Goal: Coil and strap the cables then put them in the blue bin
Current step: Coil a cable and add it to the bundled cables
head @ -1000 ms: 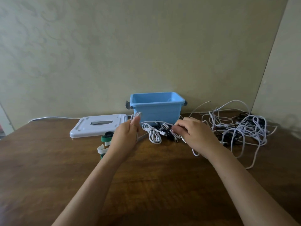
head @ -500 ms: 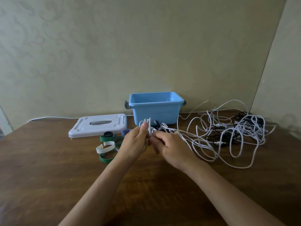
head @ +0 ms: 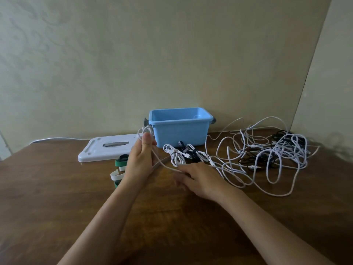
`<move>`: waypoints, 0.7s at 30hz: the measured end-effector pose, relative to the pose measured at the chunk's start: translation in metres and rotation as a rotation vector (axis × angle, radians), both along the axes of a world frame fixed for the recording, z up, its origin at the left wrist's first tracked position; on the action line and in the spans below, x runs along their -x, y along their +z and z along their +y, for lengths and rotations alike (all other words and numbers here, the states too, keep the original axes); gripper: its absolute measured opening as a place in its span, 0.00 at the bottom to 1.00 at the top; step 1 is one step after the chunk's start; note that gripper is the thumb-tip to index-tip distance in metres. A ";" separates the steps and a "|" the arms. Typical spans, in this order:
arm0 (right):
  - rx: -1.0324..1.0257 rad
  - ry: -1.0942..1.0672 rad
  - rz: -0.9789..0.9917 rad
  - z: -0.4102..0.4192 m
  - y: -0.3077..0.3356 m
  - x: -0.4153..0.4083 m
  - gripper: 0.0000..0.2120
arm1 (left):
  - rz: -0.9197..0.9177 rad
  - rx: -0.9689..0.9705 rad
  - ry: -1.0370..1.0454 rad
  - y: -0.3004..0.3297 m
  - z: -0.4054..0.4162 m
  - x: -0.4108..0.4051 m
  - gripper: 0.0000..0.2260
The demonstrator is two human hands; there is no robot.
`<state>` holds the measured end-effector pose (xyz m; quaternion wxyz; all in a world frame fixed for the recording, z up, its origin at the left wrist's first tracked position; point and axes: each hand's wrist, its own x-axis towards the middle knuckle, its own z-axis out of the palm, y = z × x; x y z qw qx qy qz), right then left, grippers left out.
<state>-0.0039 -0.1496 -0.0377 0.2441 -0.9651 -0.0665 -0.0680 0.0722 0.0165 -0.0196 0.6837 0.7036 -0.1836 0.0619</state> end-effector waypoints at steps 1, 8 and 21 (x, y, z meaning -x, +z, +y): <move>-0.010 0.007 0.021 0.000 -0.001 -0.001 0.13 | -0.007 0.009 -0.002 0.000 0.001 -0.001 0.27; 0.033 0.082 0.057 0.012 -0.014 -0.005 0.19 | 0.018 0.146 -0.262 0.003 -0.008 0.009 0.23; -0.066 -0.339 -0.196 -0.033 0.006 -0.008 0.21 | 0.075 -0.287 -0.360 0.013 -0.002 0.019 0.24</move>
